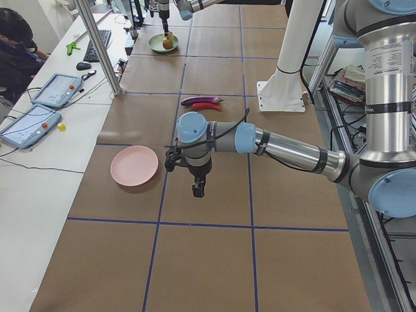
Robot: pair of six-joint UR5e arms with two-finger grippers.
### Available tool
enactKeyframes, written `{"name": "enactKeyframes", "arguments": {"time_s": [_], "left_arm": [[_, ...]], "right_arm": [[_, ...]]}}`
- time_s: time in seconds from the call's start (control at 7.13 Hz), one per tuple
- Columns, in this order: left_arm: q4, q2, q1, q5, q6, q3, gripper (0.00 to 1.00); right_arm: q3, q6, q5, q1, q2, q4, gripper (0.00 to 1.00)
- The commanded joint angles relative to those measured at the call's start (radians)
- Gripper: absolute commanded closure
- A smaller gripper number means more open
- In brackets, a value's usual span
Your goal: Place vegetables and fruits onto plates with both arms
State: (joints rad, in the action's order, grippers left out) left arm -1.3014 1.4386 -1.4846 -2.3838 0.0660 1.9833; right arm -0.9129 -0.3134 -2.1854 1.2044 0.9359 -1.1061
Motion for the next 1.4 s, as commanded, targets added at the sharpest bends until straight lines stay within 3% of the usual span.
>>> {"name": "enactKeyframes", "arguments": {"time_s": [0.0, 0.28, 0.7, 0.98, 1.26], "left_arm": [[-0.004, 0.057, 0.0, 0.005, -0.003, 0.002, 0.0], [-0.004, 0.162, 0.003, 0.003, -0.005, -0.01, 0.0], [-0.079, 0.201, 0.064, -0.014, -0.228, 0.014, 0.0], [-0.111, 0.261, 0.23, -0.003, -0.43, 0.055, 0.0], [-0.111, 0.398, 0.416, 0.044, -0.703, 0.052, 0.0]], "right_arm": [[-0.05, -0.035, -0.007, 0.015, -0.003, -0.029, 0.0], [-0.157, -0.012, -0.121, 0.101, 0.042, -0.133, 0.0], [-0.3, 0.104, -0.21, 0.213, 0.208, -0.139, 0.0], [-0.511, 0.112, -0.195, 0.237, 0.434, -0.182, 0.0], [-0.647, 0.151, -0.195, 0.279, 0.632, -0.199, 0.0]]}}
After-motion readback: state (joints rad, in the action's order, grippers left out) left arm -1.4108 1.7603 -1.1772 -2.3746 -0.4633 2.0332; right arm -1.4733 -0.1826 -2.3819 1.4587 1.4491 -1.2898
